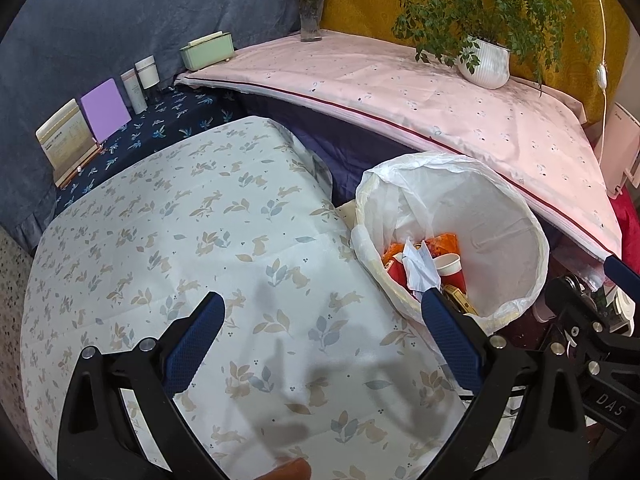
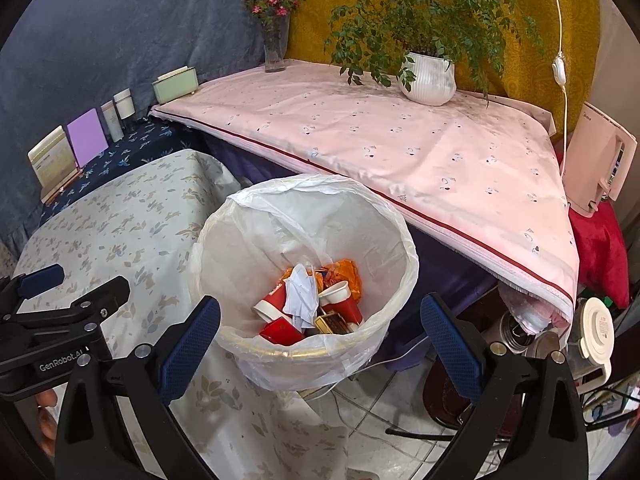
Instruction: Collect trash
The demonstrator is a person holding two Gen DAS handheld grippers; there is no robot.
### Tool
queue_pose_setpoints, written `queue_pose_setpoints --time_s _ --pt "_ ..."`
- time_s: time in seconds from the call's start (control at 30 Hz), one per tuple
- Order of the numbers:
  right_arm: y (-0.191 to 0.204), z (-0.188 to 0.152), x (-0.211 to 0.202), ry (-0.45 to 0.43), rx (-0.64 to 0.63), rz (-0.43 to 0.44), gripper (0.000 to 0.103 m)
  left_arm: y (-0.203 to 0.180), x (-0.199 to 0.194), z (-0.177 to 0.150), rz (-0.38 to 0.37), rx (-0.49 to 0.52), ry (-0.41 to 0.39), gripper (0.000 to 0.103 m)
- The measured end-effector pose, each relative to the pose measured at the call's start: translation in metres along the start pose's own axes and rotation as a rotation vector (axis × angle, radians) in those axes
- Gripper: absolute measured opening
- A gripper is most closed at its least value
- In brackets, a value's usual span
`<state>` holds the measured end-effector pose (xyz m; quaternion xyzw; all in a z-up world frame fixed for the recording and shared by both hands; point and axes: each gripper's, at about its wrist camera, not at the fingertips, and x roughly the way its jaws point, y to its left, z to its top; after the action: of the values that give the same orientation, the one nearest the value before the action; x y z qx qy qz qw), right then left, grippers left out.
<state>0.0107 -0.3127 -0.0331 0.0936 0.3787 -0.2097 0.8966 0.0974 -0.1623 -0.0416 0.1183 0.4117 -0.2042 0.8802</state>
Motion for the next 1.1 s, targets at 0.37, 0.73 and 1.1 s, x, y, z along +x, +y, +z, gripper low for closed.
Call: queue_pose_setpoints --time_s 0.37,0.73,1.1 --pt "0.001 -0.0027 0.0011 0.003 -0.003 0.0 0.096 -0.0051 0.0021 -0.0011 0.002 0.007 0.003 0.094" --pt "0.0001 -0.0057 0.002 0.005 -0.002 0.0 0.096 -0.0085 0.0021 -0.0019 0.002 0.014 -0.001 0.094" --pt "-0.0011 -0.0081 0.0014 0.006 -0.003 -0.003 0.096 -0.0099 0.0018 -0.0022 0.006 0.015 0.003 0.094"
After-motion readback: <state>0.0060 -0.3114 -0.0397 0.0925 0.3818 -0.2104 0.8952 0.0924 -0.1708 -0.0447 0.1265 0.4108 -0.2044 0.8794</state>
